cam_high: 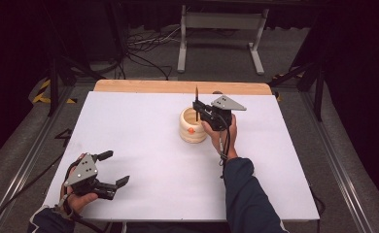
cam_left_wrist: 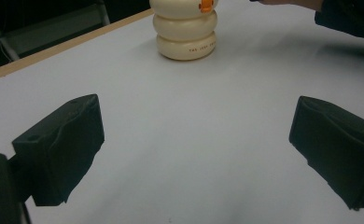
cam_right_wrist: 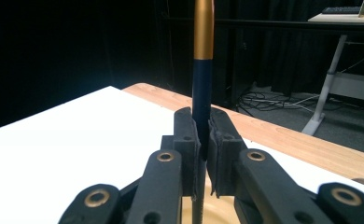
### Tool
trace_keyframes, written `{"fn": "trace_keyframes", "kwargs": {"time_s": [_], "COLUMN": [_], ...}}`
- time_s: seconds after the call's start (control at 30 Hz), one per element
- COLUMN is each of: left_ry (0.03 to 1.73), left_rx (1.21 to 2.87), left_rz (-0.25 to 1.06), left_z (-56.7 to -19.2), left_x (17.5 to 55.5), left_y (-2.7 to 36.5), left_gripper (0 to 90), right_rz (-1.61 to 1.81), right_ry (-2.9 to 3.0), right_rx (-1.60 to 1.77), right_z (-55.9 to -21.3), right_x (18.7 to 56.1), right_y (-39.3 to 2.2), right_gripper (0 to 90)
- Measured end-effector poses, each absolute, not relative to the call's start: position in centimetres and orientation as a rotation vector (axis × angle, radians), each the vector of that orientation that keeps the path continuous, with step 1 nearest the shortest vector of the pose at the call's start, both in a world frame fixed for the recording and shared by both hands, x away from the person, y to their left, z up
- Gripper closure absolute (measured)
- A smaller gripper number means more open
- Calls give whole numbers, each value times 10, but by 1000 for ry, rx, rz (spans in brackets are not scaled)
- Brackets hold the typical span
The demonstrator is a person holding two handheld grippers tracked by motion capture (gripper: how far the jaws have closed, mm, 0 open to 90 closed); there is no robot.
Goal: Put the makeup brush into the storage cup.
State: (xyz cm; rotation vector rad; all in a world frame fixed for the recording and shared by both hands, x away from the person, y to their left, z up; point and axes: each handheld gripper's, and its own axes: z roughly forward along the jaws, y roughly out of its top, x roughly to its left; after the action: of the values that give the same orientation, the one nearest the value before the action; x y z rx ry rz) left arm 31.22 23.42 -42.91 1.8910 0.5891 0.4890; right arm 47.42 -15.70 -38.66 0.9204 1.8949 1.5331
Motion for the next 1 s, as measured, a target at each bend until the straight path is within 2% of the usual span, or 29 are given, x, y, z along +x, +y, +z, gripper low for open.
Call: {"fn": "trace_keyframes", "kwargs": {"time_s": [0.6, 1.0], "left_ry": [589, 592], "left_rx": [1905, 1909], "left_rz": [488, 490], "left_z": [-430, -430], "left_x": [313, 313], "left_y": [233, 232], "left_gripper": [40, 40], "right_rz": [1524, 1526], "right_ry": [1930, 1924], "right_rx": [946, 949], "right_z": [-403, -401], "right_x": [470, 469], "right_y": [-157, -159], "right_gripper": [838, 836]}}
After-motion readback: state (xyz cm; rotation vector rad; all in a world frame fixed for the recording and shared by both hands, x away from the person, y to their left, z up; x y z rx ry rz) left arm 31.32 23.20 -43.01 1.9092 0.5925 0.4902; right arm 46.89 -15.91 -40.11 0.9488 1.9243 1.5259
